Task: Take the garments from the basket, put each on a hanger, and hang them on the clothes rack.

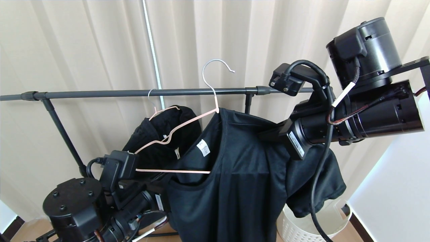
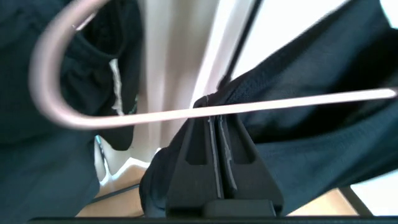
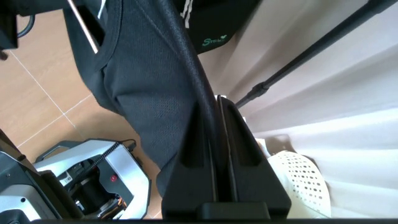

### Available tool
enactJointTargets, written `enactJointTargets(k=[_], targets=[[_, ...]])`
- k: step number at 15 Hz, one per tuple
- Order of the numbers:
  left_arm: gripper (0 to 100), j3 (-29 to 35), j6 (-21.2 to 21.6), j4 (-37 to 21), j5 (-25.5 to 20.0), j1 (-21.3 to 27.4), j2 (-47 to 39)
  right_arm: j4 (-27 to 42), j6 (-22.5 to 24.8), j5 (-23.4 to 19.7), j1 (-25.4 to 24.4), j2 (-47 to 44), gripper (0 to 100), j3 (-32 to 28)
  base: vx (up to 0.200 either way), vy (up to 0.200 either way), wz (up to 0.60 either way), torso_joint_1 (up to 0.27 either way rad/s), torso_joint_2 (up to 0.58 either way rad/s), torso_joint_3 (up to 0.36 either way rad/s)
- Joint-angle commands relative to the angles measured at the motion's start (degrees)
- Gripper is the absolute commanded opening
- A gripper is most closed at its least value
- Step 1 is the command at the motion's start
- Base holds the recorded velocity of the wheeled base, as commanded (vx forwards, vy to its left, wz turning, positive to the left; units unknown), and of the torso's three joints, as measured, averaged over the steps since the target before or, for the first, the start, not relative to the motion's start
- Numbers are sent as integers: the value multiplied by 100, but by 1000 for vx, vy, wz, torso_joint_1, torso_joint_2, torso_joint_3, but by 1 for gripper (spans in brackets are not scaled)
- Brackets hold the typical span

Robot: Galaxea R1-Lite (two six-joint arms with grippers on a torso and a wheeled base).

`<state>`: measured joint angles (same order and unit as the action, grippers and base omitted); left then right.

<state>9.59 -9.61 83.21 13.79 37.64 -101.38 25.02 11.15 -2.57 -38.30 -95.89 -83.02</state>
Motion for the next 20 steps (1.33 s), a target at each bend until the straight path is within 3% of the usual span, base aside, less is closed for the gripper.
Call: enactJointTargets(k=[1,8,12,20], targets=[[0,-124,55,55,-16,32,4,3,1,2,-72,-79,0,-4,0,0,0,0,0,0],[0,-353,196,433,-34,138,-5,3,-201,2,33,-114,0,22,0,0,0,0,0,0],[0,-538,293,679,-271,120,-14,3,-237,-6,200,-105,0,49,0,0,0,0,0,0],[0,-538,275,679,-544,-310,-5,-5,-237,11,288,158,0,383,0,0,0,0,0,0]])
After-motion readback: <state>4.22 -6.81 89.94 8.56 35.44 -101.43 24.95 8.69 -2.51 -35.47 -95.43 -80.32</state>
